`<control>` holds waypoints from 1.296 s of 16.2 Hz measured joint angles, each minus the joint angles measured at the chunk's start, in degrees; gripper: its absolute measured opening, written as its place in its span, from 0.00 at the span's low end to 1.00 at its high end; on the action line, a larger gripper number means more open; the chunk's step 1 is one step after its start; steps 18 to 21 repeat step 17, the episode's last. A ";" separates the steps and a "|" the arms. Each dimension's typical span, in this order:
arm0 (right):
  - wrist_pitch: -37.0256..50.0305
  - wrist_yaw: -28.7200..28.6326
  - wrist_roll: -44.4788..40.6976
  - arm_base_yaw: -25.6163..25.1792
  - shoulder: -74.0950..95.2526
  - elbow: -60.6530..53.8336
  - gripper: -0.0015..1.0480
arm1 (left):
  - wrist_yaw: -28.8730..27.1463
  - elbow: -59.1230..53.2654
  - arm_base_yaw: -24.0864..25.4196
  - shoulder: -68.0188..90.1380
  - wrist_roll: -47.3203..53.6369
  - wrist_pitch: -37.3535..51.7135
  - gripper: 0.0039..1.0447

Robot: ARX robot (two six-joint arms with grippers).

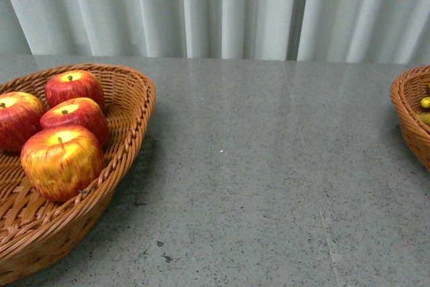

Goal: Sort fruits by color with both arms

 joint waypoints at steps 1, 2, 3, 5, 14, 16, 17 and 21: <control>0.02 0.00 0.00 0.00 0.00 0.00 0.02 | 0.00 0.00 0.00 0.00 -0.02 0.00 0.94; 0.02 0.00 0.00 0.00 0.00 0.00 0.02 | 0.00 0.00 0.00 0.00 -0.02 0.00 0.94; 0.00 -0.02 -0.02 0.00 0.00 0.00 0.09 | 0.00 0.00 0.00 0.00 -0.02 0.00 0.94; 0.00 0.00 -0.02 0.00 0.00 0.00 0.33 | 0.00 0.00 0.00 0.00 -0.02 0.00 0.94; 0.02 0.00 0.00 0.00 0.00 0.00 0.94 | 0.00 0.00 0.00 0.00 0.00 0.00 0.94; 0.02 -0.02 0.00 0.00 0.00 0.00 0.94 | 0.00 0.00 0.00 0.00 0.00 0.00 0.94; 0.02 0.00 0.00 0.00 0.00 0.00 0.94 | 0.00 0.00 0.00 0.00 0.00 0.00 0.94; 0.02 0.00 0.00 0.00 0.00 0.00 0.94 | 0.00 0.00 0.00 0.00 0.00 0.00 0.94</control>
